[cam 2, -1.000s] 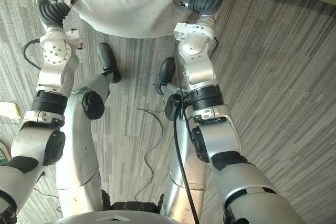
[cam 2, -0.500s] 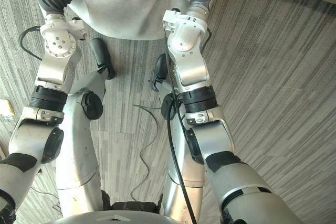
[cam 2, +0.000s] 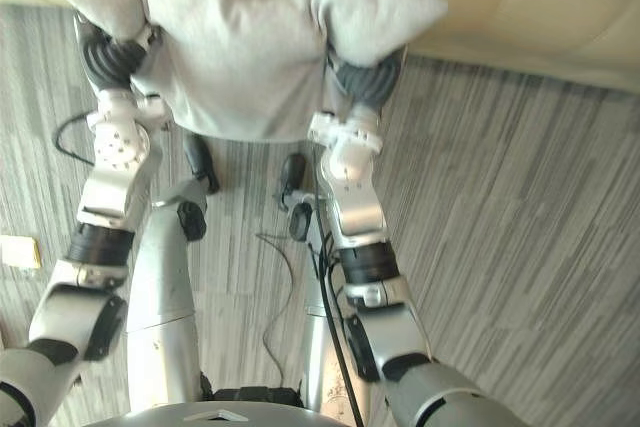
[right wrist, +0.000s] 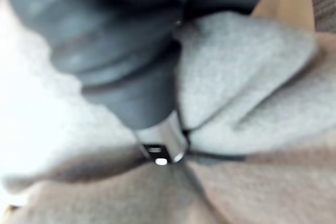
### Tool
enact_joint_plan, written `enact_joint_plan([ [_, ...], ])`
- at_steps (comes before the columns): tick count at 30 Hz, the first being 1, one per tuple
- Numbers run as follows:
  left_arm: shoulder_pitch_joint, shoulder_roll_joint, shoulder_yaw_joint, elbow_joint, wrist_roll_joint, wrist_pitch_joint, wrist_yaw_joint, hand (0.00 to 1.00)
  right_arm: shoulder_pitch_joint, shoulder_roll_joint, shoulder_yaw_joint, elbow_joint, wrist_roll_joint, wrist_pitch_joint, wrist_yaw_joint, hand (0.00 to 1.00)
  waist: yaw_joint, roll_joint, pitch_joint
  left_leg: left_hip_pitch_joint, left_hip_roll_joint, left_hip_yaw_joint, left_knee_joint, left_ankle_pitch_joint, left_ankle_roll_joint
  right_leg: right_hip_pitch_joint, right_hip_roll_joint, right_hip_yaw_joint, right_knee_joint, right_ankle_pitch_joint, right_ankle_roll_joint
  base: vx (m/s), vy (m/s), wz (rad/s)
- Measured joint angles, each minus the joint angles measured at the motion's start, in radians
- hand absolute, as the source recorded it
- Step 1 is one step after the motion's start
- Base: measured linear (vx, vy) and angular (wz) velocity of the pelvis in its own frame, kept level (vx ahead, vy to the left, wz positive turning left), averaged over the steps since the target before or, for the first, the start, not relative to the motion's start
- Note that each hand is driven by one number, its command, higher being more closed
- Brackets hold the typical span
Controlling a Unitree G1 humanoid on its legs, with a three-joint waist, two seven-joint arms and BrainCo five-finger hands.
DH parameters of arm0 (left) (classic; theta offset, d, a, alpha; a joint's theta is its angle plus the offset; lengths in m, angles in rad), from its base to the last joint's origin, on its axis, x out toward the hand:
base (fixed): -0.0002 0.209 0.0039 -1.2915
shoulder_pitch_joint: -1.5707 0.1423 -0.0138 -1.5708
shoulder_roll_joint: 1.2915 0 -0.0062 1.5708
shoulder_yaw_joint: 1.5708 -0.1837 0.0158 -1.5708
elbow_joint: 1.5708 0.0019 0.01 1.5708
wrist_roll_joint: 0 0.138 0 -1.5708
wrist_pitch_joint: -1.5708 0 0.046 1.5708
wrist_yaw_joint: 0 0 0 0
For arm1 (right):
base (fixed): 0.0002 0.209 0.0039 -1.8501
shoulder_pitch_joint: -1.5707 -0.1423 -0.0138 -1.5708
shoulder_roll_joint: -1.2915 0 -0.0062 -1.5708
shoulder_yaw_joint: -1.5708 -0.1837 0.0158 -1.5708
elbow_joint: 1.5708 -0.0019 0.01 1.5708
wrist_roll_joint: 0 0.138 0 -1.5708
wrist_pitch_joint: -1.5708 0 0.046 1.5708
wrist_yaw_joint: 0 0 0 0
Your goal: Pick up cushions and gather them together orderly.
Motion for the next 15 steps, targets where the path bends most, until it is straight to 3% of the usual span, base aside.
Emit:
enact_joint_plan([
  [2, 0.107, -0.041, -0.015, -0.042, 0.011, -0.016, 0.0, 1.0, 0.128, 0.011, 0.021, -0.012, 0.002, -0.046, 0.022, 1.0, -0.005, -0.008, -0.108, 0.052, -0.003, 0.004, -0.04, -0.011, -0.01, 0.05, 0.002, -0.001, -0.042, -0.007, 0.01, 0.07, -0.032, 0.02],
  [9, 0.389, -0.103, -0.076, -0.164, 0.015, -0.077, -0.047, 1.0, 0.466, 0.01, 0.055, -0.091, 0.036, -0.092, 0.131, 1.0, 0.0, -0.02, -0.131, 0.423, -0.028, 0.019, -0.167, -0.023, -0.019, 0.432, 0.006, -0.011, -0.188, -0.014, 0.024, 0.11, -0.01, 0.1],
  [15, 0.685, -0.106, -0.097, -0.245, -0.021, -0.086, -0.111, 1.0, 0.713, 0.001, 0.099, -0.191, 0.072, -0.092, 0.231, 1.0, 0.017, -0.036, -0.215, 0.691, -0.053, 0.03, -0.256, -0.049, -0.023, 0.715, 0.004, -0.017, -0.301, -0.028, 0.047, 0.13, 0.015, 0.08],
])
